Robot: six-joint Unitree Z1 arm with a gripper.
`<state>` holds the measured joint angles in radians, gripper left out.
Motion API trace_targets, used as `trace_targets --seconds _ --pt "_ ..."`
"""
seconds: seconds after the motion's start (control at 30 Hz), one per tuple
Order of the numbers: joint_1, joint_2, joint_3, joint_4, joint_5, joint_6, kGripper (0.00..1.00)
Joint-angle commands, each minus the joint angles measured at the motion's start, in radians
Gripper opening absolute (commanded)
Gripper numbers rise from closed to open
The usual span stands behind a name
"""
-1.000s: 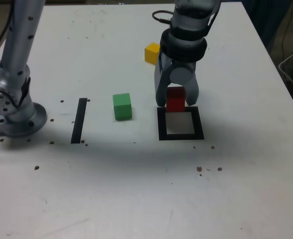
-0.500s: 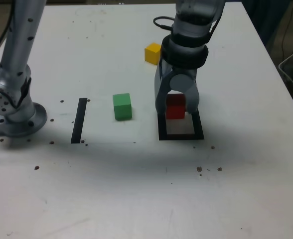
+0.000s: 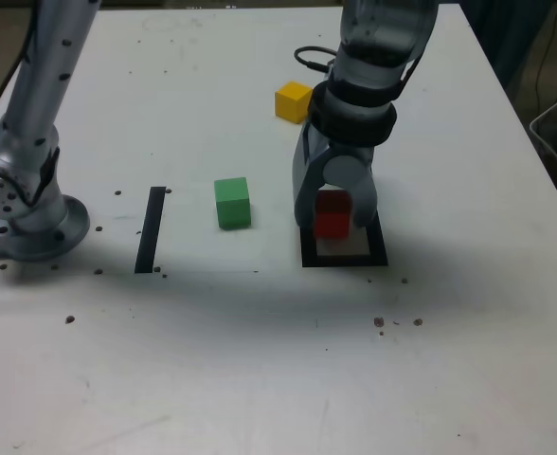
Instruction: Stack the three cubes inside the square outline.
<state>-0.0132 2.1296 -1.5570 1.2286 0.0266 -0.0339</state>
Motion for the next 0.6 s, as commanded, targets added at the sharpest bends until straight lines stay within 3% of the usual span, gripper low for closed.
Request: trace_targets --seconds 0.0,0.33,0.57 --pt "-0.002 0.006 -0.007 -0.002 -0.002 0.001 0.64" --pt "-0.002 0.005 -0.007 -0.006 -0.004 0.009 0.79" --pt "-0.002 -0.016 0.003 0.011 -0.006 0.01 0.98"
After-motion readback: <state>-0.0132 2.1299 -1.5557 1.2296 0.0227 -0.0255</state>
